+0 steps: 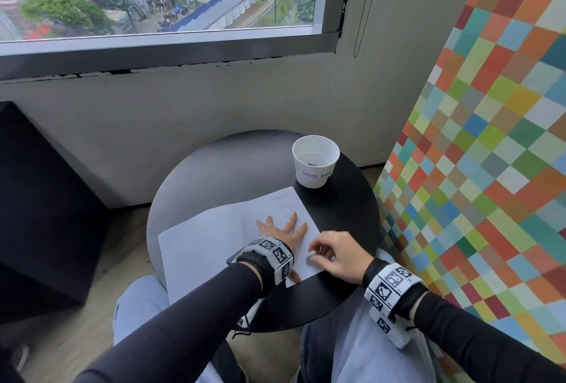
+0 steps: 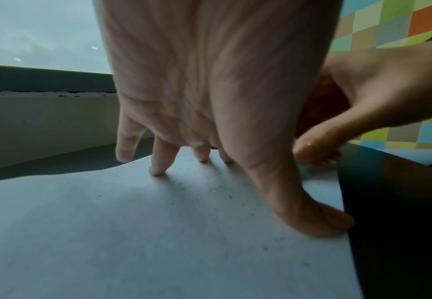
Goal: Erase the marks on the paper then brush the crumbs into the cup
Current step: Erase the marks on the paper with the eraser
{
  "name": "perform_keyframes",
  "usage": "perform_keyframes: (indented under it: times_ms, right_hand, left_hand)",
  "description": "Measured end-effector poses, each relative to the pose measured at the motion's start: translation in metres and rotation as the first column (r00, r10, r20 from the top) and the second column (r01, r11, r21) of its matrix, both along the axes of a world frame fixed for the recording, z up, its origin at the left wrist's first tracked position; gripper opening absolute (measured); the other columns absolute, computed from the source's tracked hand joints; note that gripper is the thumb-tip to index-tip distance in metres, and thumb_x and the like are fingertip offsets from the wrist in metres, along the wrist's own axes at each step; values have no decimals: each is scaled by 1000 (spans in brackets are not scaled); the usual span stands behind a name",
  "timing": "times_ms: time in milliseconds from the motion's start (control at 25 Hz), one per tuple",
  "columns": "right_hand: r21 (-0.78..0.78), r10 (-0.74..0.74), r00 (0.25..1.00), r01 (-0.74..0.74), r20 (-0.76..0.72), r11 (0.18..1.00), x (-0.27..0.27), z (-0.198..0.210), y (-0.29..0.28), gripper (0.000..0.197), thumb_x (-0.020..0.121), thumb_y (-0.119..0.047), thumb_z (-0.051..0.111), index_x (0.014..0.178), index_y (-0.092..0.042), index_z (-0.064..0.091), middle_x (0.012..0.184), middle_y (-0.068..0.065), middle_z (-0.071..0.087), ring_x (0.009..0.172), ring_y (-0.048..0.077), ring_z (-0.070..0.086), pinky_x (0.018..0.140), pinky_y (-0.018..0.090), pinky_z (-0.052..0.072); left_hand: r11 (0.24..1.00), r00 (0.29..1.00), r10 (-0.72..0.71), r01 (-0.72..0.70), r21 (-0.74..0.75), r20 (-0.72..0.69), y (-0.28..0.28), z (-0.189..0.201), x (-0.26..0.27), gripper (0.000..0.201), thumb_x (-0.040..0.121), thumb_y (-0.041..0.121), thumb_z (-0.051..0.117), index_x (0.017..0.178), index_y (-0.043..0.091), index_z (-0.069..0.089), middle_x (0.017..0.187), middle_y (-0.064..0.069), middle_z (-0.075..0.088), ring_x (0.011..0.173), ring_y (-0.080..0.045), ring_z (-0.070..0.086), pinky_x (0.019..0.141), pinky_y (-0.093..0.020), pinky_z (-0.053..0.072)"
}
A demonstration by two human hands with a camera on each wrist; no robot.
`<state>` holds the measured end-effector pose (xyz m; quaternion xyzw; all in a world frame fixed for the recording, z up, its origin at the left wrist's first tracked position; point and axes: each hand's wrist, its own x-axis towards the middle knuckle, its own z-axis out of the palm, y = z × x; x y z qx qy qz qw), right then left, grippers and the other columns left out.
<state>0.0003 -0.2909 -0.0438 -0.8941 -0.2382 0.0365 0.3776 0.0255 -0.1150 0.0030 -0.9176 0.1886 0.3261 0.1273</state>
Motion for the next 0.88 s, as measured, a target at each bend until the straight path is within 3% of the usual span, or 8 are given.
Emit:
perform_keyframes:
  times_ms: [80,200,320,480,640,760,880]
  right_hand:
    - [-20,48,999,-48,5,999,0,-1,3,10,82,-20,71,88,-13,69,77,-5,64,66,7,59,63,11,44]
    - [0,-71,996,71,46,998,6,3,-2,10,82,-22,71,86,-13,69,77,-3,62,65,9,58,63,15,44]
    - [-8,80,996,-79,28,997,-2,1,2,9,82,-21,72,86,-14,70,76,-6,62,63,8,58,62,15,46]
    - [14,-87,994,86,67,996,6,2,0,10,81,-21,73,85,-13,70,75,-4,61,64,8,57,64,17,44]
    - [9,86,996,-86,26,996,-2,0,7,8,80,-19,73,85,-13,71,73,-8,60,61,3,55,63,11,42]
    - [8,-82,993,81,88,997,7,2,1,9,80,-21,73,84,-13,70,73,-6,59,62,2,53,65,14,41]
    - [2,73,995,-73,66,997,-1,0,6,8,80,-18,73,85,-12,71,75,-7,60,62,0,53,64,13,43]
  left_hand:
    - [1000,1000,-15,15,18,10,-1,-1,1,130,72,64,76,155,31,-19,162,2,-26,145,-55,0,112,-71,8]
    - [1000,1000,-19,19,14,13,0,-4,3,130,71,66,75,155,31,-20,162,2,-26,145,-55,0,112,-72,6]
    - [1000,999,-25,25,20,26,1,-5,3,130,71,67,74,155,31,-19,162,1,-25,144,-56,1,112,-71,6]
    - [1000,999,-25,25,14,20,1,-4,3,130,72,66,74,155,31,-20,162,2,-26,145,-55,1,113,-70,7]
    - [999,1000,-22,22,23,19,1,-3,1,130,72,66,75,154,32,-20,162,3,-26,145,-55,0,113,-69,9]
    - [1000,1000,-20,20,13,12,0,-2,2,130,72,65,75,154,31,-20,162,2,-27,145,-55,0,114,-69,9]
    - [999,1000,-20,20,29,20,1,-4,1,130,71,66,74,154,31,-20,162,2,-27,145,-55,1,113,-69,10]
